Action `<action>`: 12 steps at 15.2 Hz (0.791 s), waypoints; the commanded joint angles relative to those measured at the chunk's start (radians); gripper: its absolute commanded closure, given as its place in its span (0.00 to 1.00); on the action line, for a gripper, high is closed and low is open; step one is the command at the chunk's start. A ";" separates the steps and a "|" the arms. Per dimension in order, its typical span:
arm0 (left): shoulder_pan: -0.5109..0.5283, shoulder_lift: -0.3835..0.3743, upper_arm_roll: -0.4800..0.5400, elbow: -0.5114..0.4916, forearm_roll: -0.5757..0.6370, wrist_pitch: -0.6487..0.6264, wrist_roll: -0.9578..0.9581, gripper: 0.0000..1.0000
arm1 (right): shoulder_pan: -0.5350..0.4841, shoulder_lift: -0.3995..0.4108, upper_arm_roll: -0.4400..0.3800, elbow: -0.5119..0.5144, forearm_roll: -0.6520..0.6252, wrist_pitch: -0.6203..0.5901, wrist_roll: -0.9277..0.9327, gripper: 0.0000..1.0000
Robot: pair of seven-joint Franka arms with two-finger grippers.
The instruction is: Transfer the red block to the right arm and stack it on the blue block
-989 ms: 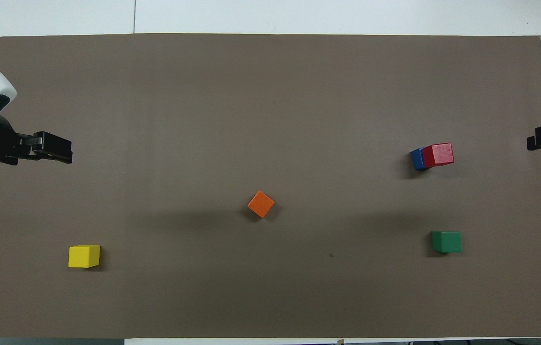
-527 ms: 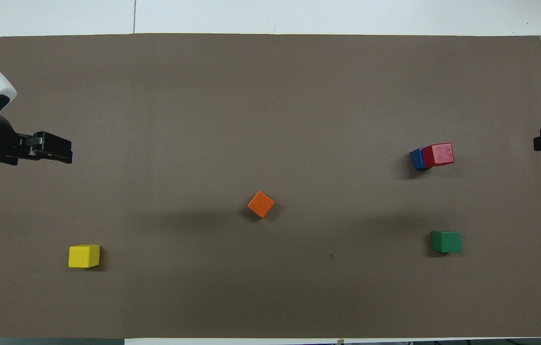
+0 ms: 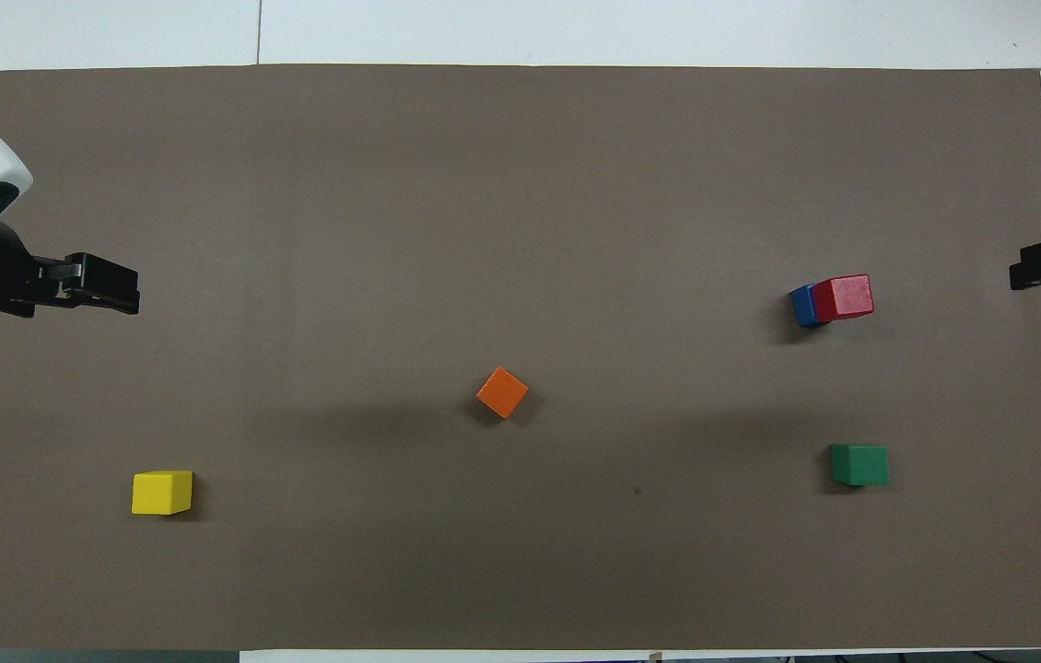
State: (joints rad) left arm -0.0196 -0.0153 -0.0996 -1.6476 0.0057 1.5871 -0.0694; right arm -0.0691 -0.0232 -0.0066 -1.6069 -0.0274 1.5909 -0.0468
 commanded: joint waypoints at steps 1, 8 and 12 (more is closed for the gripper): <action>-0.002 -0.012 0.006 -0.011 0.008 0.008 0.003 0.00 | -0.005 -0.026 0.007 -0.030 0.003 0.007 0.015 0.00; -0.002 -0.012 0.006 -0.011 0.008 0.008 0.003 0.00 | -0.008 -0.026 0.007 -0.030 0.046 0.007 0.010 0.00; -0.002 -0.012 0.006 -0.011 0.008 0.008 0.003 0.00 | -0.006 -0.026 0.007 -0.030 0.046 -0.003 0.008 0.00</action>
State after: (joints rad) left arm -0.0196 -0.0153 -0.0996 -1.6476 0.0057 1.5871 -0.0694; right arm -0.0691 -0.0244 -0.0061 -1.6092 -0.0012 1.5898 -0.0468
